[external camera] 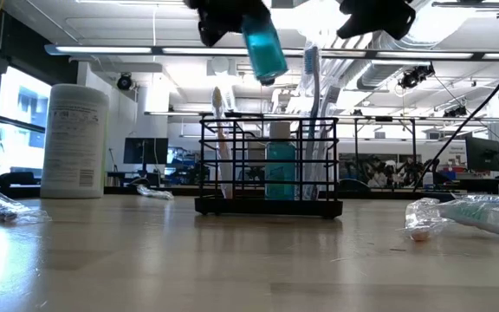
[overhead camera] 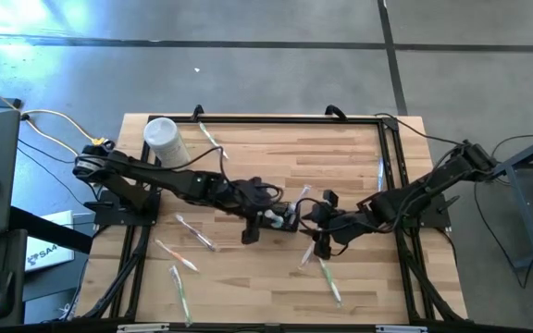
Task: Pick & Place toothbrushing station
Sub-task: Put the blue mouthwash bottle into the mesh organizer, then put the purple toothbrush into the toothbrush organizer
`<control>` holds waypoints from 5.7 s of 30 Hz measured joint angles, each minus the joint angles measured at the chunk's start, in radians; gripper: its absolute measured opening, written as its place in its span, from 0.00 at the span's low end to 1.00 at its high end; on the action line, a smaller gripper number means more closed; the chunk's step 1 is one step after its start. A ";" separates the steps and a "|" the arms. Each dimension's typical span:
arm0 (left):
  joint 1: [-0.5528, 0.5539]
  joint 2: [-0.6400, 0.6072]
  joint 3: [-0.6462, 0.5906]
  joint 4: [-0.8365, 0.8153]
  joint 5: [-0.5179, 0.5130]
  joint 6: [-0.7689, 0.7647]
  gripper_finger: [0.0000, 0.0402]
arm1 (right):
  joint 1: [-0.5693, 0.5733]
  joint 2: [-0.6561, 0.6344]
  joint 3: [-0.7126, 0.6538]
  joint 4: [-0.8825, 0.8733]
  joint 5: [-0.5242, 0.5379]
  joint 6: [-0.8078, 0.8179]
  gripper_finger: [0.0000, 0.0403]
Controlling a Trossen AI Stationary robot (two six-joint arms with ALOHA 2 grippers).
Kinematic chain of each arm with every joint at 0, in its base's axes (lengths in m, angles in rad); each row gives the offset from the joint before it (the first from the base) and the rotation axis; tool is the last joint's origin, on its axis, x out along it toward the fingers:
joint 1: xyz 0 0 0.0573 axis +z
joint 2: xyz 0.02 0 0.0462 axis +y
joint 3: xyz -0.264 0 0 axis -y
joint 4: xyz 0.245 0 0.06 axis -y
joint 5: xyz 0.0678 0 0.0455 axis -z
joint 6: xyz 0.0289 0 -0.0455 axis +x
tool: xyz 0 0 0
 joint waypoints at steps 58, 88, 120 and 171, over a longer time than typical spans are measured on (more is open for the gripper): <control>0.066 0.075 0.001 -0.119 -0.002 -0.176 0.23 | 0.001 0.000 0.000 -0.021 -0.002 0.000 0.35; 0.105 0.156 0.001 -0.092 0.016 -0.159 0.23 | 0.001 0.000 0.000 -0.018 -0.001 -0.008 0.35; 0.105 0.218 0.002 -0.075 0.062 -0.143 0.25 | 0.000 0.000 0.000 -0.021 0.002 -0.009 0.35; 0.104 -0.027 0.002 -0.144 0.062 -0.127 0.38 | 0.000 0.000 0.000 -0.048 -0.002 -0.006 0.35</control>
